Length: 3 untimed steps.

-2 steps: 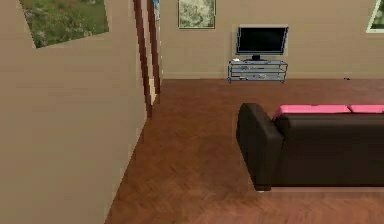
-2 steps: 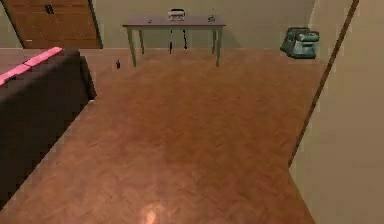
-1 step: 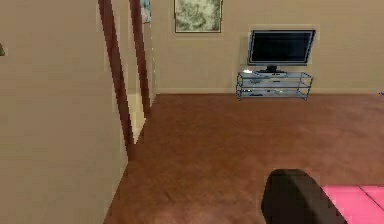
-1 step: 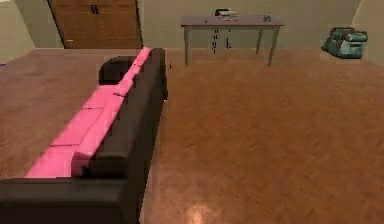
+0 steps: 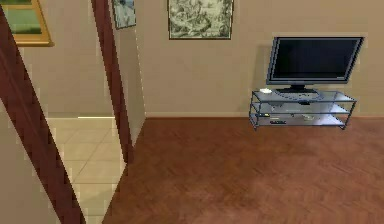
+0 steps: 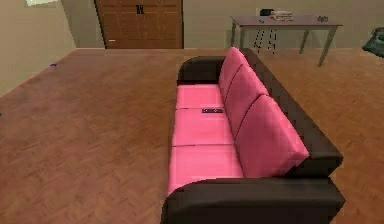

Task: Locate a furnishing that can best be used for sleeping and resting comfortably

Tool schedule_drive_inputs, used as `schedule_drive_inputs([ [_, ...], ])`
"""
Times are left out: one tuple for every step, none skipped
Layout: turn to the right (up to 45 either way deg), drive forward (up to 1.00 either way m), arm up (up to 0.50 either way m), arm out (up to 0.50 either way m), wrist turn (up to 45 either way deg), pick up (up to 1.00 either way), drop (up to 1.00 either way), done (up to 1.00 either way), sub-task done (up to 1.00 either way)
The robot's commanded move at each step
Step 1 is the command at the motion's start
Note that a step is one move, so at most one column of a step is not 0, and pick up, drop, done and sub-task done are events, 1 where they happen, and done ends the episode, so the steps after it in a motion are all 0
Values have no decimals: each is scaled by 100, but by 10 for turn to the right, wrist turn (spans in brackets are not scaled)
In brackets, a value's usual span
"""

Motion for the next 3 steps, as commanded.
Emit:
schedule_drive_inputs([
  [0, 55, 0, 0, 0, 0, 0, 0, 0],
  [-330, 0, 0, 0, 0, 0, 0, 0, 0],
  [0, 70, 0, 0, 0, 0, 0, 0, 0],
])
